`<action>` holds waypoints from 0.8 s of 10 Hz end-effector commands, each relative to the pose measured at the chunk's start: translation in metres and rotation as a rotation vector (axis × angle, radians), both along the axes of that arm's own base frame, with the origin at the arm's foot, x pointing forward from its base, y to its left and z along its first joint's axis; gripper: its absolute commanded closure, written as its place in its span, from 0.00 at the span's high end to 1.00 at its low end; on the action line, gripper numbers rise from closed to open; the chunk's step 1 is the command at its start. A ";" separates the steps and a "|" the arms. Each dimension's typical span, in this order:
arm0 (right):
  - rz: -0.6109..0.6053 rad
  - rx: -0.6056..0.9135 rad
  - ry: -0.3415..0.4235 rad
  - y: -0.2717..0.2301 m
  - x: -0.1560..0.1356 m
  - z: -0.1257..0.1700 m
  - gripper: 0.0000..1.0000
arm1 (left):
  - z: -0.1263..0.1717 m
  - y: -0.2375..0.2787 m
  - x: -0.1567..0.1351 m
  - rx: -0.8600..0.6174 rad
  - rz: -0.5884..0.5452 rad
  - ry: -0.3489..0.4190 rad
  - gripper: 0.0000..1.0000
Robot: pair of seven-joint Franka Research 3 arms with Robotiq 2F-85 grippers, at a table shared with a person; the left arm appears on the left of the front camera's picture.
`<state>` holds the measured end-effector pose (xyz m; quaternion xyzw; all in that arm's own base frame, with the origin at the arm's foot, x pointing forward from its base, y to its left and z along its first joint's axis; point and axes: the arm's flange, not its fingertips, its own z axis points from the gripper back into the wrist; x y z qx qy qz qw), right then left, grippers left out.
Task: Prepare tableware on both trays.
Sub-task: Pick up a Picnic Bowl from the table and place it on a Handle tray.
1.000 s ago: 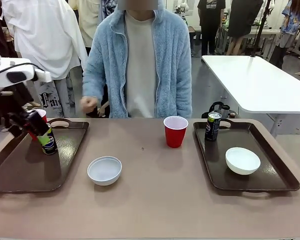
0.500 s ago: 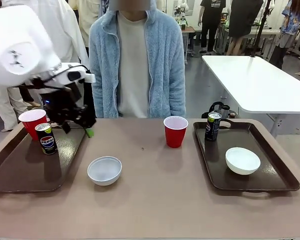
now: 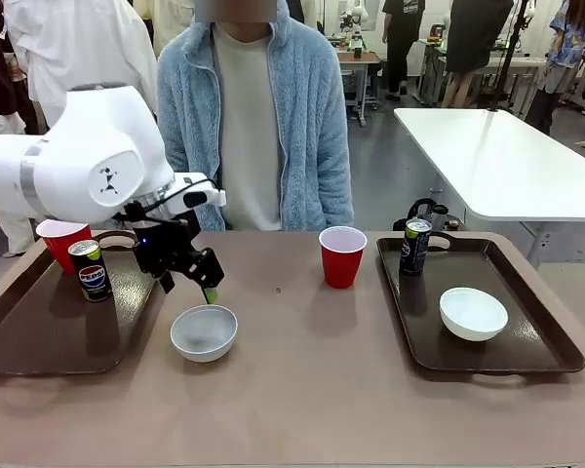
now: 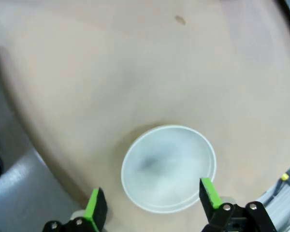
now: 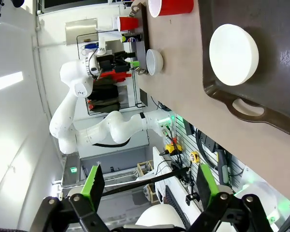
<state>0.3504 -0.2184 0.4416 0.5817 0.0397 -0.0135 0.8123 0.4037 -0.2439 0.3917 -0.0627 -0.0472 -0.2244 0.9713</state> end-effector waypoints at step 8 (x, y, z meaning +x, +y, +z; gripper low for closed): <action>0.003 -0.014 0.000 0.000 -0.002 0.001 1.00 | -0.058 0.017 0.015 0.003 -0.013 0.019 0.46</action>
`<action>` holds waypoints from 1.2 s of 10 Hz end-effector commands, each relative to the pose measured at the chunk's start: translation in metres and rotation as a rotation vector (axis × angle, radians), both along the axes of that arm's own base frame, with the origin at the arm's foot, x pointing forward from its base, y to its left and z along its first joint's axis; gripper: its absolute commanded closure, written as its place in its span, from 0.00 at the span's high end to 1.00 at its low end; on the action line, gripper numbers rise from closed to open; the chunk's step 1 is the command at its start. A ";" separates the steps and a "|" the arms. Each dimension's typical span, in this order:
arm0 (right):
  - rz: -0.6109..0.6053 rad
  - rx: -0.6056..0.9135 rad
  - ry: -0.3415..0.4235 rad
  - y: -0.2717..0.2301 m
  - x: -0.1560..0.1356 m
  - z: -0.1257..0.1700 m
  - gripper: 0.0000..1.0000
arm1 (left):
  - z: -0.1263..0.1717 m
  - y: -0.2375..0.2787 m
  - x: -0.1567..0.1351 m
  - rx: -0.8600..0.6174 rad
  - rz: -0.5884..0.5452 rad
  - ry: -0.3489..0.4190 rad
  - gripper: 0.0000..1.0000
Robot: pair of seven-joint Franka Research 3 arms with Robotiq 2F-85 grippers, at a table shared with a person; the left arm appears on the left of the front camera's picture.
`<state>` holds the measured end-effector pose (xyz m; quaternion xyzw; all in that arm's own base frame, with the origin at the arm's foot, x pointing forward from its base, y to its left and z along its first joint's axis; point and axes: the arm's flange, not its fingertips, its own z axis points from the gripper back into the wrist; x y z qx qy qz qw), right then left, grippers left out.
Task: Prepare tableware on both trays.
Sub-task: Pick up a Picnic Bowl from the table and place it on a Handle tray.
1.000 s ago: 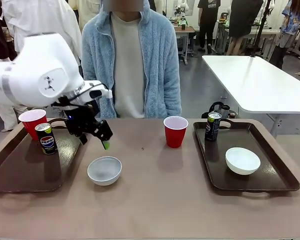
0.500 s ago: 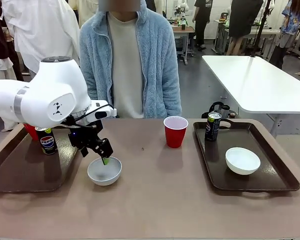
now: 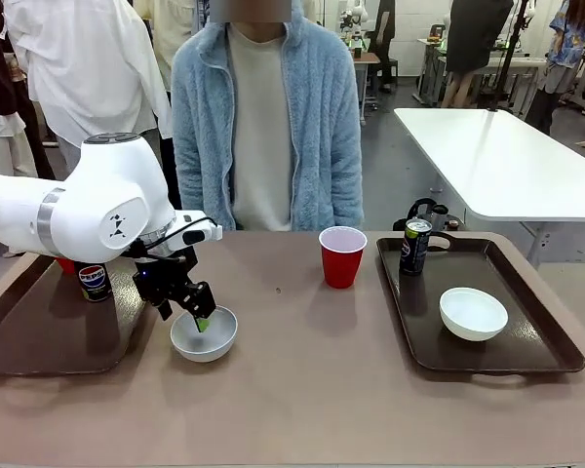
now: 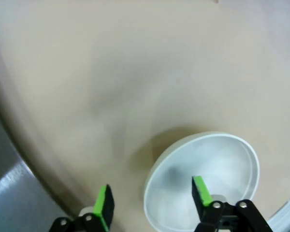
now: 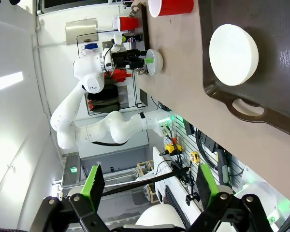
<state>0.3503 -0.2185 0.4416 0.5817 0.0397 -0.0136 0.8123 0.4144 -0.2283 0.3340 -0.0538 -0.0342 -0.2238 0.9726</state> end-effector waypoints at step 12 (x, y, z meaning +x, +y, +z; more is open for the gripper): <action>0.004 -0.014 0.000 0.000 -0.002 0.001 1.00 | 0.053 0.034 -0.018 -0.015 0.051 0.011 0.00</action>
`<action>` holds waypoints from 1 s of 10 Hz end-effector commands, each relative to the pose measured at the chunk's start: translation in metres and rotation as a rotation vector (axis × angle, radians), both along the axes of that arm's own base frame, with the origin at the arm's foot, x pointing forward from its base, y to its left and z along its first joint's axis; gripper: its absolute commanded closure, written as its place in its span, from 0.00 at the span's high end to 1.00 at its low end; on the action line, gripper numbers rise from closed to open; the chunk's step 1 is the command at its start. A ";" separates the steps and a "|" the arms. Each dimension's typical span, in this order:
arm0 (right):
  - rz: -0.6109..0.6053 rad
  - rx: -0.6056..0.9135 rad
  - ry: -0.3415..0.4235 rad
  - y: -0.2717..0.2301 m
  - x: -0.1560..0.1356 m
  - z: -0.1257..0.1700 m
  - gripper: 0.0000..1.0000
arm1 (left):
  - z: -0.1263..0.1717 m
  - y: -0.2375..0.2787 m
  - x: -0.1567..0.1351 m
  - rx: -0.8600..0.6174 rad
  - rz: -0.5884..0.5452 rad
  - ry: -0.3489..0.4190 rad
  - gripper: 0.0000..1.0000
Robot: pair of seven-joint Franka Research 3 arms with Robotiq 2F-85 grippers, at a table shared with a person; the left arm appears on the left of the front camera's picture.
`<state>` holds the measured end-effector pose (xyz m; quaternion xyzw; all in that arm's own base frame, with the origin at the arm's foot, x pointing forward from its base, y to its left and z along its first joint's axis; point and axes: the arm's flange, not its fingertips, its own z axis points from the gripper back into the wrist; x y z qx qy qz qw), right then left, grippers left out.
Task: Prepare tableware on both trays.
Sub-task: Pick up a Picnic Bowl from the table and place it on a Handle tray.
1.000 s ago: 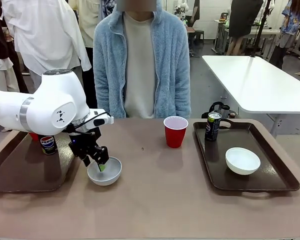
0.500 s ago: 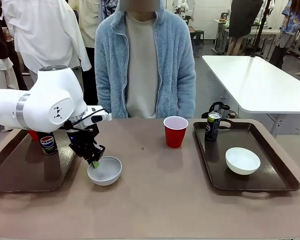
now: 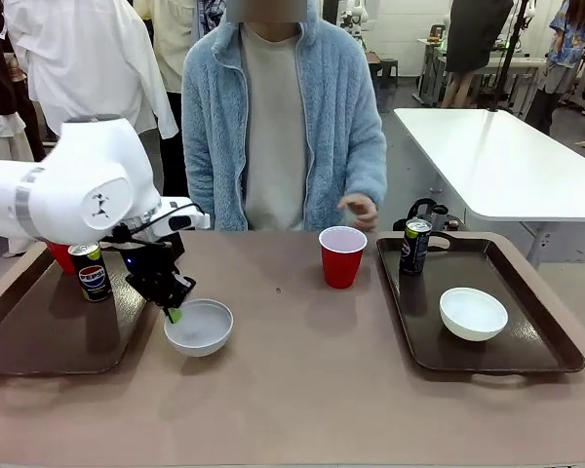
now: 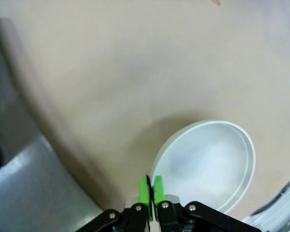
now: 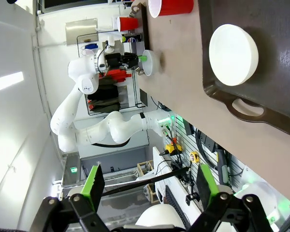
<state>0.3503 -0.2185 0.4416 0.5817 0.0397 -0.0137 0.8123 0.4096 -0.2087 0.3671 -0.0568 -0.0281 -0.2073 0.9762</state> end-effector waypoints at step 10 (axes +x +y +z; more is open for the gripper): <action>0.004 -0.014 -0.001 0.000 -0.002 0.001 1.00 | 0.044 0.193 -0.053 -0.041 0.195 -0.052 0.00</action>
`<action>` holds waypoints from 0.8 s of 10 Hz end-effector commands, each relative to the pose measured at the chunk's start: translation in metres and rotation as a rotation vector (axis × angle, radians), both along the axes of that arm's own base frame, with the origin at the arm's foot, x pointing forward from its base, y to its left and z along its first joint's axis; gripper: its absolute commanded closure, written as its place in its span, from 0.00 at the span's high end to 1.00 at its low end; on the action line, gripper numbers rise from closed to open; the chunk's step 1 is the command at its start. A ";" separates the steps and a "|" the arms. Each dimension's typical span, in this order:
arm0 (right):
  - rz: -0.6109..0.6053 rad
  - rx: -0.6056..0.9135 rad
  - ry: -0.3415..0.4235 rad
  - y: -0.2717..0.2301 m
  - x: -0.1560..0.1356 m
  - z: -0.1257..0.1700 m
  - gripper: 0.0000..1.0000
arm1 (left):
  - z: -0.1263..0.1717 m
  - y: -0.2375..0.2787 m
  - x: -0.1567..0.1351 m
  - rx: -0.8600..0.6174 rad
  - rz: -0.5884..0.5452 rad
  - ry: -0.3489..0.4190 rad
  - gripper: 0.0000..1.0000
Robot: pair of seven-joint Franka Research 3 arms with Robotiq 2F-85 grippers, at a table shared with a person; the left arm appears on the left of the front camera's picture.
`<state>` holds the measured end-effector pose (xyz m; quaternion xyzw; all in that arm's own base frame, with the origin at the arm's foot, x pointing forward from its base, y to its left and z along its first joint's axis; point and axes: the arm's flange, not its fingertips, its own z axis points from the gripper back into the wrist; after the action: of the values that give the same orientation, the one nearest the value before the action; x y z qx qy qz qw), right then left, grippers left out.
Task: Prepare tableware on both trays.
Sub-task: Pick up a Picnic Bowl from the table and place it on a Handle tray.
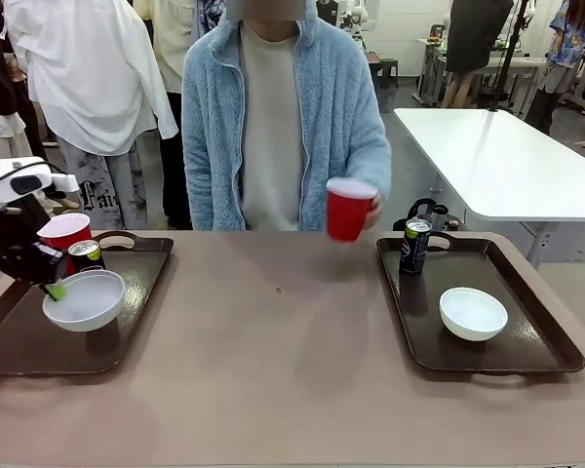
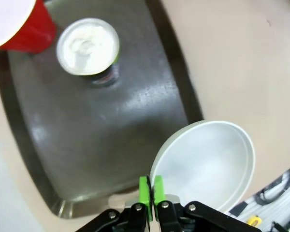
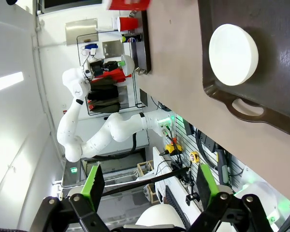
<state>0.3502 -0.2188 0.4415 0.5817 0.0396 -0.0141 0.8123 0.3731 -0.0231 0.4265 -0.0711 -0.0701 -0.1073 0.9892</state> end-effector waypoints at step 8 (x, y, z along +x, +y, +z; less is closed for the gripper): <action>0.004 -0.014 -0.001 0.000 -0.002 0.001 1.00 | -0.085 0.007 -0.001 0.042 0.090 0.037 0.00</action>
<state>0.3502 -0.2188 0.4416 0.5817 0.0395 -0.0141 0.8123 0.4023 -0.0132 0.3587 -0.0576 -0.0432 -0.0758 0.9945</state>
